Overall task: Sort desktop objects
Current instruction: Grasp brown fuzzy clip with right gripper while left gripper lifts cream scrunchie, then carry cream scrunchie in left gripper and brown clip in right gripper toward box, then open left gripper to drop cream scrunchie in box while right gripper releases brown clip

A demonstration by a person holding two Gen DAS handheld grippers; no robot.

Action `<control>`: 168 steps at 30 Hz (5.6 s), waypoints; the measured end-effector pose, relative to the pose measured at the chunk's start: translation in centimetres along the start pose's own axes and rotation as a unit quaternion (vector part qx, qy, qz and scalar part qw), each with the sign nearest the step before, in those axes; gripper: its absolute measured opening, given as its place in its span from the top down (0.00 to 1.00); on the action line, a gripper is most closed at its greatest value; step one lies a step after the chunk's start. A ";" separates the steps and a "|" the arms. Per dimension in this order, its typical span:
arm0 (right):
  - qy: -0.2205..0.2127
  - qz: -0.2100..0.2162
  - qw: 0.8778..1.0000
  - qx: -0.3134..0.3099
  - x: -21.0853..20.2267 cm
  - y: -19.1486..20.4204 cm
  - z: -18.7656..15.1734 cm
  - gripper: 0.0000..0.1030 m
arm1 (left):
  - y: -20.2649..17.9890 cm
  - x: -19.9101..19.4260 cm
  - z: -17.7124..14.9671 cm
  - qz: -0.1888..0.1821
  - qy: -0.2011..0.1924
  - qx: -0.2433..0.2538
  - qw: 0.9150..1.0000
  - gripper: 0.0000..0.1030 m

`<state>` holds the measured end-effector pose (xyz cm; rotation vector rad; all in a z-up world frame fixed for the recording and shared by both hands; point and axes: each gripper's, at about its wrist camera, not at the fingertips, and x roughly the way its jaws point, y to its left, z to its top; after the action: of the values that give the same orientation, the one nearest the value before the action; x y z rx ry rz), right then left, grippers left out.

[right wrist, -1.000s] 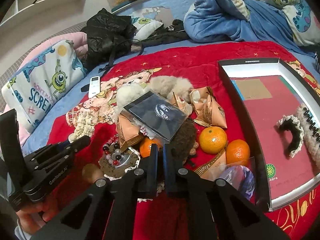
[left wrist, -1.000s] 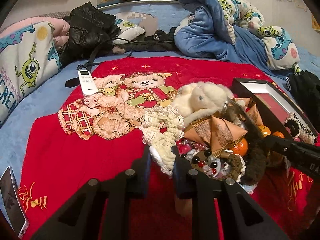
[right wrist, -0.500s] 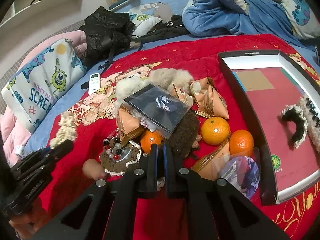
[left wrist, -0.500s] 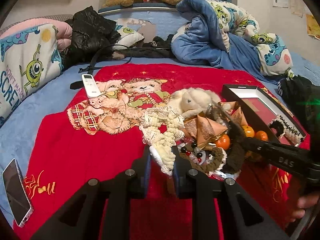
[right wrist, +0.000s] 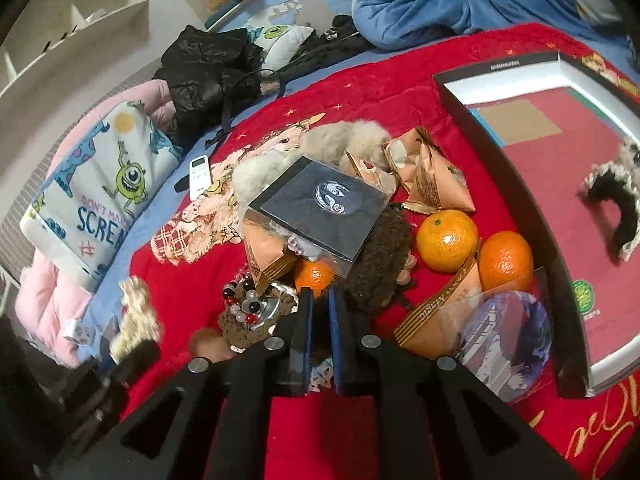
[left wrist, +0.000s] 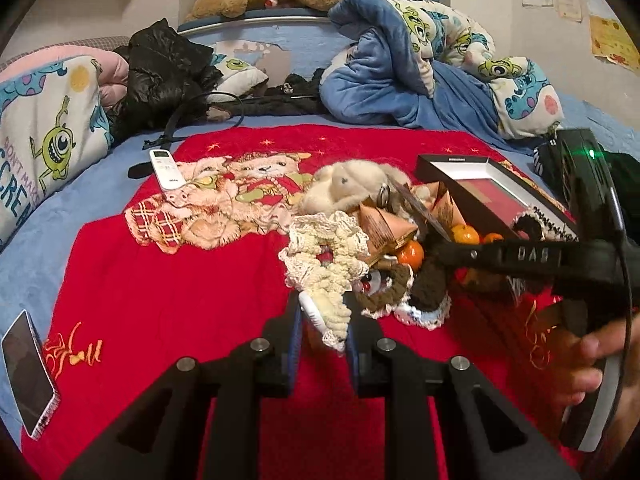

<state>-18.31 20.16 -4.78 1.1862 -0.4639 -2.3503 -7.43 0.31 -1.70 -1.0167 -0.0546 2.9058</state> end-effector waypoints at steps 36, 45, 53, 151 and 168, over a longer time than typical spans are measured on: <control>0.016 -0.083 0.996 0.010 -1.3 -0.1 -1.6 0.63 | -2.2 -2.0 -1.5 -0.024 -0.008 0.010 1.000 0.81; 0.028 -0.087 0.996 0.025 -0.1 -1.6 -2.0 0.65 | -2.0 -1.9 -1.5 -0.026 -0.003 0.006 1.000 0.81; 0.020 -0.081 0.996 0.015 -0.6 -0.9 -2.0 0.69 | -2.0 -2.1 -1.2 -0.029 -0.006 -0.001 1.000 0.81; -0.074 -0.127 0.987 0.061 -10.4 -15.3 3.5 0.79 | -26.7 11.1 3.7 -0.181 0.052 0.077 0.979 0.81; -0.093 -0.151 0.984 0.013 -11.4 -13.5 2.5 0.59 | -26.9 10.2 3.3 -0.173 0.027 0.088 0.981 0.65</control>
<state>-17.88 37.84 -2.45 1.1187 -0.3999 -2.7394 -16.19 27.79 -4.00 -0.9472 0.0252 2.5191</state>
